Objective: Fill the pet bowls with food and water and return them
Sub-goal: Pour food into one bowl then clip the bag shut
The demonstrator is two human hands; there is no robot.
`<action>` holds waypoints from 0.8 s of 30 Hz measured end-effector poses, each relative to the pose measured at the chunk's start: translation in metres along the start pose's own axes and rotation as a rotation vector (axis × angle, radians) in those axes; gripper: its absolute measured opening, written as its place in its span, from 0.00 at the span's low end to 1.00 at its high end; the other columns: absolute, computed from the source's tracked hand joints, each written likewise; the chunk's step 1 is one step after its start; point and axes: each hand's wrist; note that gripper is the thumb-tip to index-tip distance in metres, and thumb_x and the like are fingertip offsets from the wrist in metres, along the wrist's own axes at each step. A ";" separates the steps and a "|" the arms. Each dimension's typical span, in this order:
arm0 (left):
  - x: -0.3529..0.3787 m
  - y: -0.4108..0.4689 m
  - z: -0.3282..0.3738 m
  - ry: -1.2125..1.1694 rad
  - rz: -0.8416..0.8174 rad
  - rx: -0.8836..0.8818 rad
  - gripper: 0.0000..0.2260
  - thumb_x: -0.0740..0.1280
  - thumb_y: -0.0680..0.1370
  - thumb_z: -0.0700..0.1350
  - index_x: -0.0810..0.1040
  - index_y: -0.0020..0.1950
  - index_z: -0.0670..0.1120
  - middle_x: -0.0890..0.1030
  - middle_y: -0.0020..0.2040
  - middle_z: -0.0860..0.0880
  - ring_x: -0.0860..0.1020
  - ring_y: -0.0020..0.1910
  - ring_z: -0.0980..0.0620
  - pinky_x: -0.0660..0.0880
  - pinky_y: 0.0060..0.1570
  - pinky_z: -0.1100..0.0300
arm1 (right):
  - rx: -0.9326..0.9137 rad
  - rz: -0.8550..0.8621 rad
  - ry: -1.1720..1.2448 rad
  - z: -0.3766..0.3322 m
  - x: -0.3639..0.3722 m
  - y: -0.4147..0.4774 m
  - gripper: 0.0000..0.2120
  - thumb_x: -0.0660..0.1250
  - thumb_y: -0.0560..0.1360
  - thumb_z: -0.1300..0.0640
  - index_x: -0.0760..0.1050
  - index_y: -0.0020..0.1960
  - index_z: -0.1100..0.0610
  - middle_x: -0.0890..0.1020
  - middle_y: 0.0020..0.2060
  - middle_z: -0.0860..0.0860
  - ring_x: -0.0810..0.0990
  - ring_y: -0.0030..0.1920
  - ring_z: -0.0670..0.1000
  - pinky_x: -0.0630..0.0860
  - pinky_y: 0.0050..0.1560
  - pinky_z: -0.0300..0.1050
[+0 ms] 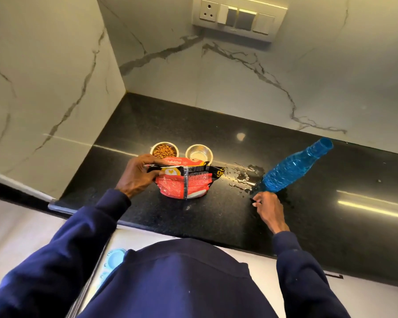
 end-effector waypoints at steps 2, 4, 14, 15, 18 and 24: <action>-0.003 -0.003 -0.003 0.058 0.063 -0.025 0.13 0.78 0.71 0.40 0.86 0.54 0.47 0.84 0.53 0.48 0.81 0.54 0.50 0.77 0.56 0.56 | -0.009 -0.009 0.074 -0.011 0.001 0.004 0.07 0.72 0.76 0.64 0.83 0.53 0.58 0.85 0.49 0.53 0.83 0.50 0.49 0.75 0.47 0.40; -0.003 -0.004 -0.003 0.038 0.111 -0.056 0.12 0.80 0.68 0.39 0.87 0.51 0.47 0.85 0.49 0.48 0.82 0.49 0.50 0.79 0.52 0.57 | -0.020 0.043 0.202 -0.025 -0.005 0.007 0.07 0.72 0.76 0.65 0.83 0.53 0.59 0.85 0.47 0.53 0.83 0.46 0.49 0.74 0.45 0.34; -0.001 -0.006 0.000 -0.136 0.109 -0.082 0.11 0.77 0.70 0.35 0.87 0.51 0.45 0.84 0.48 0.55 0.82 0.48 0.62 0.81 0.53 0.61 | -0.322 0.197 0.675 -0.156 -0.072 0.013 0.10 0.75 0.74 0.59 0.84 0.55 0.57 0.86 0.50 0.51 0.84 0.51 0.48 0.81 0.51 0.41; -0.003 -0.006 -0.001 -0.117 0.078 -0.050 0.12 0.77 0.71 0.36 0.86 0.53 0.46 0.83 0.49 0.58 0.81 0.49 0.64 0.79 0.54 0.66 | -0.355 0.182 0.668 -0.171 -0.074 0.012 0.11 0.76 0.73 0.59 0.84 0.55 0.57 0.86 0.50 0.51 0.85 0.51 0.47 0.81 0.51 0.40; -0.005 -0.006 -0.002 -0.055 0.065 0.010 0.11 0.76 0.72 0.36 0.86 0.54 0.44 0.78 0.48 0.61 0.77 0.49 0.70 0.73 0.51 0.75 | -0.474 0.129 0.546 -0.214 -0.070 0.004 0.11 0.77 0.72 0.60 0.84 0.55 0.57 0.86 0.50 0.51 0.84 0.49 0.44 0.80 0.51 0.33; 0.002 -0.005 -0.009 -0.092 0.096 -0.048 0.08 0.76 0.72 0.36 0.87 0.50 0.42 0.80 0.46 0.57 0.77 0.50 0.57 0.76 0.53 0.65 | -0.658 0.034 0.250 -0.265 -0.041 -0.010 0.12 0.70 0.77 0.64 0.83 0.58 0.54 0.84 0.54 0.53 0.80 0.54 0.47 0.76 0.57 0.38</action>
Point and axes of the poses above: each hand's wrist, its own y-axis towards the middle knuckle, its own x-axis out of the palm, z = x × y
